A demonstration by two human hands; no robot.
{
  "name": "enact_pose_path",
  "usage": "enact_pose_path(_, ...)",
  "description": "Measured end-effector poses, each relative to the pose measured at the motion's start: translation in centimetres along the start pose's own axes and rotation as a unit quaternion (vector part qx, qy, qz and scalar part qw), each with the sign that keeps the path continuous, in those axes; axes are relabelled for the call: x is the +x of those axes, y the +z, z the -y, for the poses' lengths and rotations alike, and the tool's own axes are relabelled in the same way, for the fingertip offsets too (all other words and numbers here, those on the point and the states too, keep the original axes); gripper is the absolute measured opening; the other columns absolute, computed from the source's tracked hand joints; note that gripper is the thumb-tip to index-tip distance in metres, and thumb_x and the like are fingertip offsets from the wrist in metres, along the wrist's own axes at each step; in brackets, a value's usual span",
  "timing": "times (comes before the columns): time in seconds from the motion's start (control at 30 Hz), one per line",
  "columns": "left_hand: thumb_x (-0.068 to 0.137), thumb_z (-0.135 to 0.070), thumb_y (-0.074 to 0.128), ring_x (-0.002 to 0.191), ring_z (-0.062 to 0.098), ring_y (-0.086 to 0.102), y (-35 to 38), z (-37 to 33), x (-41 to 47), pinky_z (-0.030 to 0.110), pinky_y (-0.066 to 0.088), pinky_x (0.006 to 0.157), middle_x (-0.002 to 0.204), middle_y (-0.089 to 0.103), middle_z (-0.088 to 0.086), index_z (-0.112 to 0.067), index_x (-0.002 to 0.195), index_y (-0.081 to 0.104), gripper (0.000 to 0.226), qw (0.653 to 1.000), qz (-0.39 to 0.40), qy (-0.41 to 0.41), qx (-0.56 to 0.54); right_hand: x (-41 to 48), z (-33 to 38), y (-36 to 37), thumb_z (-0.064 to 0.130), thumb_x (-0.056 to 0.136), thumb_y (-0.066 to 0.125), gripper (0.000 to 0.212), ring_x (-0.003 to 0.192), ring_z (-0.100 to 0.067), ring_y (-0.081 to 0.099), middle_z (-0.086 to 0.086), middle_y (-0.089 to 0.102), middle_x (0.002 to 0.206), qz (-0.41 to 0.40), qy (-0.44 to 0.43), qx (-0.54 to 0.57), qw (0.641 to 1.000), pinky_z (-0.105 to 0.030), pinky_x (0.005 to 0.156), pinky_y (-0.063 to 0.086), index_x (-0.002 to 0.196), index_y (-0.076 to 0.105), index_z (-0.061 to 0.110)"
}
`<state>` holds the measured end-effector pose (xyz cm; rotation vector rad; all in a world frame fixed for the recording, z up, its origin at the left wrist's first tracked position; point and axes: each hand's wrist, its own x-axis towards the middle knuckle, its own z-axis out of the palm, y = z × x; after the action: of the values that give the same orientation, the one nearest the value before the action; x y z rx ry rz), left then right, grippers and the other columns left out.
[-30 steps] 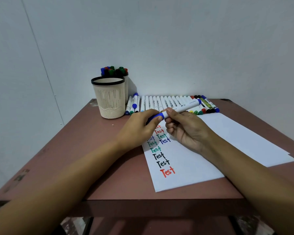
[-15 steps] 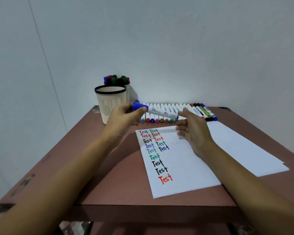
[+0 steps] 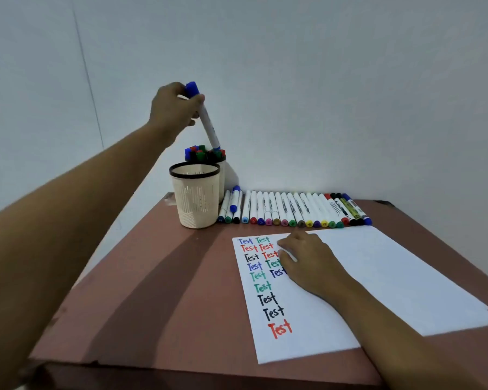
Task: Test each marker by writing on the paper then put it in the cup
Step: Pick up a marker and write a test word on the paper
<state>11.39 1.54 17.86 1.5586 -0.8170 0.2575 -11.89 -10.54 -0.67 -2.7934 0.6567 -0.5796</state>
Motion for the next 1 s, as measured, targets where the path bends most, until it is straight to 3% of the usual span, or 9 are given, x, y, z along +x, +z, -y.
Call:
enact_pose_path(0.1, 0.089, -0.021, 0.06, 0.088, 0.023, 0.065, 0.5, 1.4, 2.2, 0.031, 0.056, 0.076, 0.105, 0.064, 0.014, -0.003, 0.111, 0.056, 0.029, 0.998, -0.013, -0.008, 0.053, 0.0, 0.0, 0.0, 0.033, 0.098, 0.044, 0.04, 0.125, -0.017, 0.044, 0.002, 0.05, 0.137, 0.002, -0.001, -0.006, 1.0, -0.029, 0.102, 0.036, 0.134, 0.054, 0.02)
enact_pose_path(0.23, 0.089, -0.024, 0.058, 0.095, 0.026, 0.064, 1.5, 3.2, 3.2, 0.04, 0.053, 0.085, 0.107, 0.062, 0.014, -0.011, 0.1, 0.054, 0.017, 0.993, -0.024, -0.002, 0.116, 0.0, 0.0, 0.0, 0.034, 0.098, 0.043, 0.039, 0.125, -0.015, 0.043, 0.004, 0.05, 0.137, 0.003, 0.001, -0.004, 1.0, -0.029, 0.103, 0.036, 0.134, 0.053, 0.022)
enact_pose_path(0.4, 0.092, -0.021, 0.052, 0.083, 0.02, 0.05, 2.5, 4.5, 3.7, 0.027, 0.039, 0.071, 0.094, 0.054, 0.007, -0.011, 0.097, 0.052, 0.011, 0.973, -0.007, 0.028, 0.229, 0.1, 0.0, 0.0, 0.035, 0.098, 0.042, 0.04, 0.125, -0.014, 0.042, 0.005, 0.049, 0.137, 0.005, 0.001, -0.006, 1.0, -0.029, 0.103, 0.035, 0.135, 0.052, 0.023)
enact_pose_path(0.57, 0.091, -0.02, 0.052, 0.087, 0.026, 0.055, 2.7, 6.3, 3.3, 0.028, 0.035, 0.07, 0.096, 0.059, 0.015, -0.005, 0.092, 0.049, 0.015, 0.961, 0.019, -0.007, 0.275, 0.1, 0.2, -0.2, 0.035, 0.099, 0.041, 0.04, 0.126, -0.014, 0.041, 0.005, 0.047, 0.139, 0.011, 0.002, -0.011, 1.0, -0.029, 0.103, 0.034, 0.137, 0.05, 0.024)
enact_pose_path(0.7, 0.09, -0.013, 0.057, 0.09, 0.033, 0.053, 3.3, 7.0, 2.1, 0.036, 0.042, 0.074, 0.111, 0.054, 0.024, 0.001, 0.118, 0.039, 0.037, 0.956, 0.054, 0.0, 0.289, 0.1, 0.2, -0.2, 0.035, 0.099, 0.04, 0.04, 0.126, -0.014, 0.041, 0.006, 0.047, 0.139, 0.012, 0.0, -0.016, 1.0, -0.028, 0.102, 0.034, 0.137, 0.049, 0.024)
enact_pose_path(0.83, 0.092, -0.018, 0.055, 0.094, 0.033, 0.053, 3.3, 7.2, 2.1, 0.04, 0.044, 0.081, 0.113, 0.056, 0.022, -0.002, 0.117, 0.047, 0.031, 0.923, 0.087, 0.046, 0.373, 0.0, 0.2, -0.2, 0.036, 0.099, 0.04, 0.041, 0.126, -0.014, 0.041, 0.005, 0.047, 0.139, 0.013, 0.0, -0.02, 1.0, -0.028, 0.102, 0.034, 0.137, 0.049, 0.024)
enact_pose_path(0.9, 0.095, -0.026, 0.047, 0.106, 0.033, 0.052, 3.3, 7.5, 2.3, 0.039, 0.041, 0.086, 0.115, 0.059, 0.015, -0.007, 0.112, 0.058, 0.029, 0.889, 0.113, 0.046, 0.441, 0.1, 0.2, -0.1, 0.036, 0.099, 0.04, 0.041, 0.126, -0.014, 0.04, 0.005, 0.046, 0.139, 0.013, 0.0, -0.021, 1.0, -0.029, 0.103, 0.034, 0.137, 0.048, 0.024)
enact_pose_path(1.0, 0.098, -0.035, 0.034, 0.108, 0.032, 0.048, 3.7, 7.8, 2.1, 0.042, 0.034, 0.09, 0.11, 0.058, 0.013, -0.008, 0.102, 0.062, 0.039, 0.843, 0.159, 0.021, 0.514, 0.1, 0.2, -0.1, 0.036, 0.099, 0.039, 0.041, 0.126, -0.013, 0.04, 0.006, 0.045, 0.14, 0.011, -0.002, -0.021, 1.0, -0.029, 0.103, 0.033, 0.137, 0.048, 0.025)
